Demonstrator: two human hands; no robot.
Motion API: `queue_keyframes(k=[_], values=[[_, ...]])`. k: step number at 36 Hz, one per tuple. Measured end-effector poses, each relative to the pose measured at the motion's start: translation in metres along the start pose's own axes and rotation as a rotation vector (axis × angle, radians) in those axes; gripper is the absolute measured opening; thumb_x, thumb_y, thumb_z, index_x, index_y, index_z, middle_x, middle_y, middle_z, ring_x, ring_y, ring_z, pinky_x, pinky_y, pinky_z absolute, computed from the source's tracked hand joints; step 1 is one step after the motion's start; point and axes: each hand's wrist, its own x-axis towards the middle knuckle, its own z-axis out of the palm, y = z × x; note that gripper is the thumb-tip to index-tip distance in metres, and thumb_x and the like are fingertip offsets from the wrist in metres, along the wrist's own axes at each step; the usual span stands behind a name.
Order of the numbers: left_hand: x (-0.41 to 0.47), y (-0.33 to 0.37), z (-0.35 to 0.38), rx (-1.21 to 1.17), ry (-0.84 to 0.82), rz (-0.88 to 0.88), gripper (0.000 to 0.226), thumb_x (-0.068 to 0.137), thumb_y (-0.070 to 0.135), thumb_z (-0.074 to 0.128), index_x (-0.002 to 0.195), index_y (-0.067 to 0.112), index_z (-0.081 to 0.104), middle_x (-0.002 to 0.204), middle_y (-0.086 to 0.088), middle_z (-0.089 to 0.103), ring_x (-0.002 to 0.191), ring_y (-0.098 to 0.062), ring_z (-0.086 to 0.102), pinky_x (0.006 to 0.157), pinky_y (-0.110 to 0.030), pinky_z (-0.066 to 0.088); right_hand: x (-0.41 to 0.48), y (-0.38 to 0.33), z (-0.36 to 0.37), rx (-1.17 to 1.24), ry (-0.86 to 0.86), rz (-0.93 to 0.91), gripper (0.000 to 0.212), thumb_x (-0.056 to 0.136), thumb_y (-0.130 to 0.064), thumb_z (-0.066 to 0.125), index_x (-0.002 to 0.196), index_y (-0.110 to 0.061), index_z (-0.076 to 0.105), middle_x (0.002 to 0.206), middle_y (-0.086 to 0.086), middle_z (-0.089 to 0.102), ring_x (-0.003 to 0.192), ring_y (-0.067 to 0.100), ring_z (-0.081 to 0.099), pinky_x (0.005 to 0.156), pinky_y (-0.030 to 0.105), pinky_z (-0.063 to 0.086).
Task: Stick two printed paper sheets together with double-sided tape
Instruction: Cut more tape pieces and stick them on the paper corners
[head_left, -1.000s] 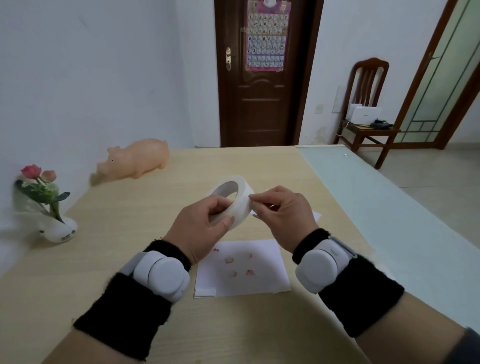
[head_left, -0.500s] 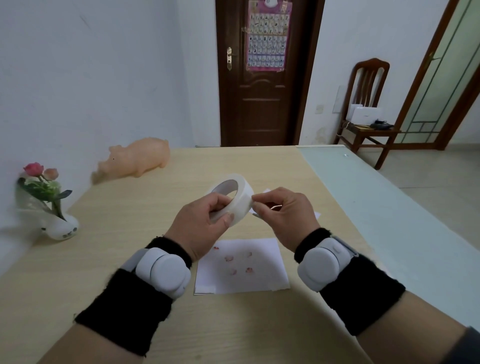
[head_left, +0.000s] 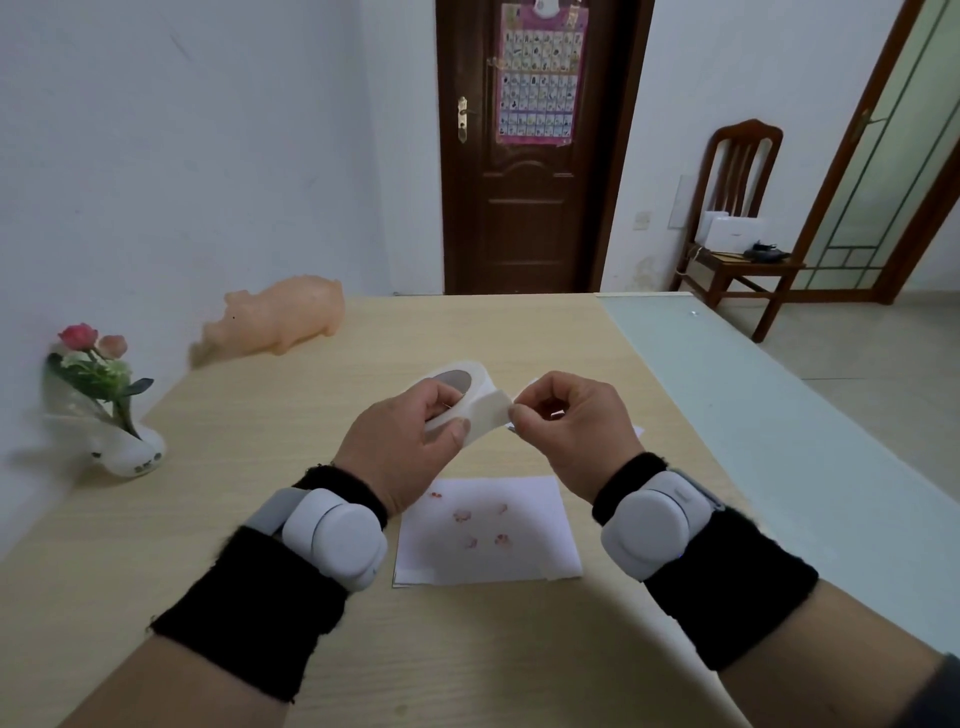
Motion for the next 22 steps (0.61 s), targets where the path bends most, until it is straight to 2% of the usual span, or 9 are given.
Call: queue_keyframes(k=[6,10,12,15,18,20,22], values=[[0.002,-0.002,-0.001,0.005,0.004,-0.021,0.022,0.088,0.028,0.057,0.109,0.024,0.055,0.113,0.004,0.066,0.1,-0.013,0.062,0.083,-0.028,0.046,-0.001,-0.003,-0.001,-0.008,-0.004,-0.038,0.016,0.076,-0.009,0.067,0.063,-0.017,0.062,0.063,-0.002,0.065,0.059,0.017,0.057,0.059,0.028,0.049],[0.002,-0.003,-0.003,0.01,-0.022,0.029,0.037,0.09,0.032,0.052,0.126,0.033,0.046,0.11,0.013,0.063,0.098,-0.01,0.06,0.081,-0.024,0.041,0.0,-0.002,-0.002,-0.009,0.006,-0.055,0.02,0.076,-0.01,0.068,0.062,-0.022,0.062,0.064,-0.003,0.065,0.067,0.029,0.063,0.064,0.034,0.054],[0.002,-0.006,-0.002,0.047,-0.029,0.065,0.042,0.086,0.045,0.043,0.128,0.04,0.047,0.108,0.01,0.064,0.096,-0.012,0.059,0.082,-0.028,0.043,0.001,-0.001,-0.003,-0.007,0.015,-0.066,0.022,0.076,-0.011,0.07,0.061,-0.025,0.063,0.064,-0.007,0.066,0.063,0.02,0.062,0.062,0.031,0.054],[0.004,-0.013,0.0,0.059,-0.006,0.091,0.05,0.079,0.054,0.031,0.125,0.044,0.049,0.103,-0.002,0.067,0.091,-0.019,0.059,0.083,-0.036,0.046,0.004,0.0,-0.009,-0.06,0.022,-0.083,0.023,0.078,-0.012,0.07,0.066,-0.03,0.066,0.068,-0.015,0.065,0.061,0.001,0.057,0.063,0.016,0.047],[0.006,-0.017,-0.001,0.039,0.027,0.079,0.058,0.073,0.06,0.025,0.124,0.047,0.049,0.104,-0.004,0.068,0.094,-0.021,0.06,0.085,-0.039,0.046,0.01,0.01,-0.023,-0.253,0.089,-0.05,0.011,0.081,-0.014,0.068,0.083,-0.024,0.072,0.075,-0.01,0.066,0.071,0.006,0.06,0.076,0.021,0.049],[0.005,-0.02,-0.003,0.026,0.034,0.069,0.062,0.072,0.061,0.024,0.125,0.044,0.05,0.104,-0.003,0.068,0.095,-0.021,0.06,0.086,-0.038,0.046,0.015,0.018,-0.037,-0.525,0.107,0.004,0.014,0.084,-0.018,0.063,0.096,-0.02,0.071,0.082,-0.005,0.065,0.078,0.013,0.057,0.081,0.025,0.046],[0.005,-0.021,-0.004,0.007,0.03,0.068,0.059,0.075,0.058,0.028,0.126,0.04,0.051,0.109,0.001,0.068,0.1,-0.02,0.06,0.089,-0.038,0.045,0.019,0.027,-0.047,-0.792,0.021,0.064,0.023,0.087,-0.023,0.057,0.107,-0.018,0.067,0.094,-0.002,0.065,0.089,0.018,0.057,0.082,0.025,0.042]])
